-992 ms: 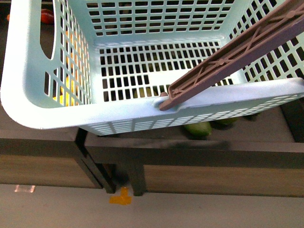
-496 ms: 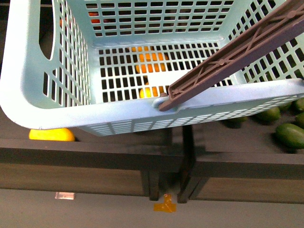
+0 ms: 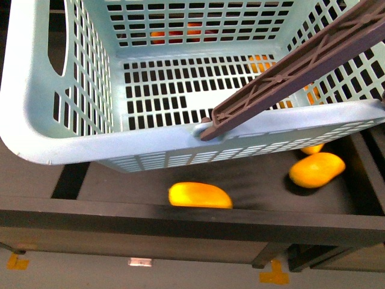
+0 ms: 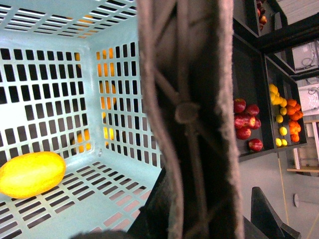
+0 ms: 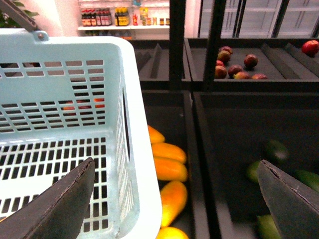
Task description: Pick lemon and mango into basket
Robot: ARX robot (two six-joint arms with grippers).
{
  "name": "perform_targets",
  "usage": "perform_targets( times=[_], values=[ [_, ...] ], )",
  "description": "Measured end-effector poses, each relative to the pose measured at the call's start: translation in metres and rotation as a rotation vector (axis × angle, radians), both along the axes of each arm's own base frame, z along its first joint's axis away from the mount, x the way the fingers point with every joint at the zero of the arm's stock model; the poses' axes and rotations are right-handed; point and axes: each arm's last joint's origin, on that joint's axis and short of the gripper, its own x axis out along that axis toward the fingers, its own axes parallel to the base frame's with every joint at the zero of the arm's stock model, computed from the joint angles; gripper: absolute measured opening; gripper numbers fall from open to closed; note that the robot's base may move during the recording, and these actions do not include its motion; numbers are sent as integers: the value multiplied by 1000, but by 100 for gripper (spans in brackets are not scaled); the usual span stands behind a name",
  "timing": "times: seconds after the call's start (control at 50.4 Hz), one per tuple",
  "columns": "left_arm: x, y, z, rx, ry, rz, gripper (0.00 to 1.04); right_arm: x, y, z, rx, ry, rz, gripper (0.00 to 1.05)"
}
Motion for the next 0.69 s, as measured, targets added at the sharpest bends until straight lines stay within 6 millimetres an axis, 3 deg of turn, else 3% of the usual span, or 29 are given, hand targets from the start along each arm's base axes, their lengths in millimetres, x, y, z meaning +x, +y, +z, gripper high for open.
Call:
perform_targets(
  times=[0.694],
  values=[
    [4, 6, 1, 12, -16, 33, 5, 1, 1, 0, 35, 38, -41, 96]
  ],
)
